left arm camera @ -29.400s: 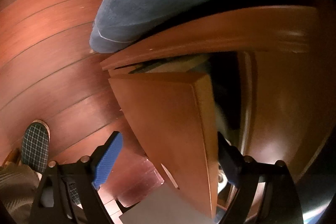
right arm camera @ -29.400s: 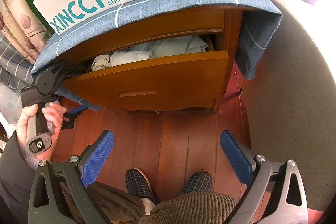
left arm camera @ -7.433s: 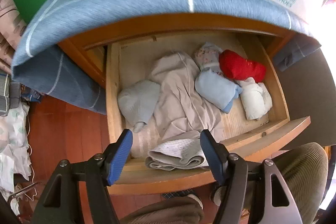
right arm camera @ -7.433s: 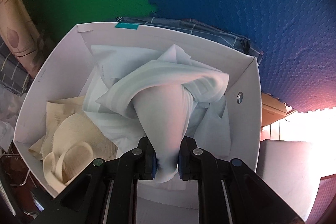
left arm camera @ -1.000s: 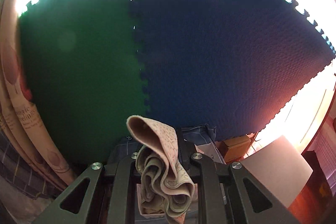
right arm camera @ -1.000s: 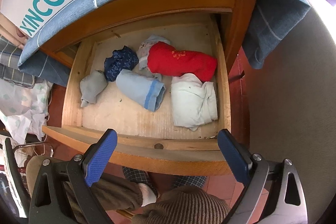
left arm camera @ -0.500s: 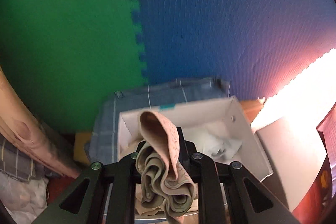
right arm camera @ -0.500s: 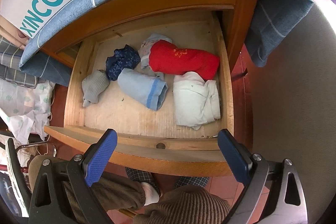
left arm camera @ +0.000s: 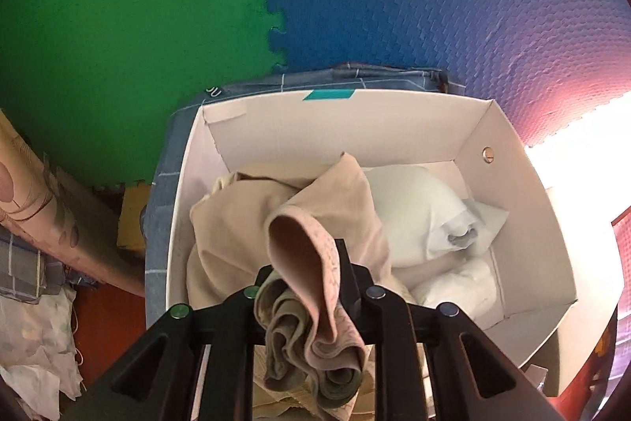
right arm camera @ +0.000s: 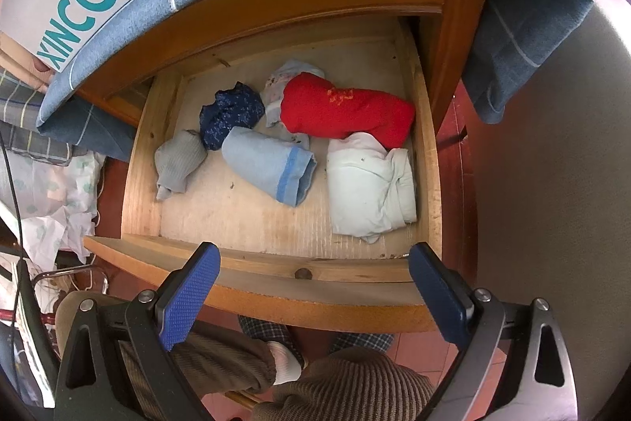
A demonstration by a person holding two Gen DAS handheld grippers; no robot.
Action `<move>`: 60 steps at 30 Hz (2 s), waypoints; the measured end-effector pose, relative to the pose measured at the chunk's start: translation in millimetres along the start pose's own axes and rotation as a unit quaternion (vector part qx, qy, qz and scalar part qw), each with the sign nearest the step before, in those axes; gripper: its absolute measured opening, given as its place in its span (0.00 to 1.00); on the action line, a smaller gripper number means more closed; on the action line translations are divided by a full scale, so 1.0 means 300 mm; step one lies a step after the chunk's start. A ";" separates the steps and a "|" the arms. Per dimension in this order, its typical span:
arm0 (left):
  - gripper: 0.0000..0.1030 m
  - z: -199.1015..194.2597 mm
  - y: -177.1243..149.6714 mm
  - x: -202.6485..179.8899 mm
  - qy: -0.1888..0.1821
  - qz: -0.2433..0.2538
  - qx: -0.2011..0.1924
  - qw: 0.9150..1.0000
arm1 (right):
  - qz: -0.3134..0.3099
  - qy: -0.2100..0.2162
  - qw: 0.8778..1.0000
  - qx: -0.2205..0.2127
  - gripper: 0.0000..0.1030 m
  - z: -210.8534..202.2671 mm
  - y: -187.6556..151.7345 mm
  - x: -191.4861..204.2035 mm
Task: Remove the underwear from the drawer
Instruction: 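Lower the grey underwear into the white box and open the left tool, then withdraw the left tool from the box back toward the drawer, then reach into the drawer and grasp the white folded underwear with the right tool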
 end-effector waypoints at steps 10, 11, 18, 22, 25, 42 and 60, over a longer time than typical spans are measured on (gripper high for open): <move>0.36 -0.068 -0.011 0.013 0.008 -0.001 -0.011 1.000 | -0.005 -0.010 1.000 0.000 0.93 0.007 -0.003 0.010; 0.36 -0.074 -0.015 0.016 0.010 -0.001 -0.012 1.000 | -0.006 -0.012 1.000 0.000 0.93 0.008 -0.003 0.011; 0.37 -0.233 -0.043 0.034 0.018 -0.003 -0.053 0.998 | -0.014 -0.022 1.000 -0.003 0.93 0.006 -0.005 0.015; 0.48 -0.329 -0.091 0.058 0.031 -0.006 -0.078 0.997 | -0.019 -0.027 0.999 -0.007 0.93 0.002 -0.006 0.020; 0.50 -0.382 -0.159 0.076 0.044 -0.009 -0.090 0.995 | -0.025 -0.030 0.999 -0.008 0.93 0.001 -0.006 0.023; 0.51 -0.171 -0.681 0.166 0.083 -0.065 0.007 0.994 | -0.086 -0.077 0.992 0.051 0.73 0.081 0.080 0.061; 0.51 0.091 -0.873 0.143 0.058 -0.106 0.089 0.989 | -0.118 -0.180 0.959 0.183 0.60 0.359 0.106 0.028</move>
Point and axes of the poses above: each gripper's, at about its wrist camera, not at the fingertips, and z roughly the way its jaws point, x to its left, y to its top, the point moved 4 cm from there along z, roughly the way its jaws point, and after that the axes turned 9 degrees about z, right-handed, at the moved point
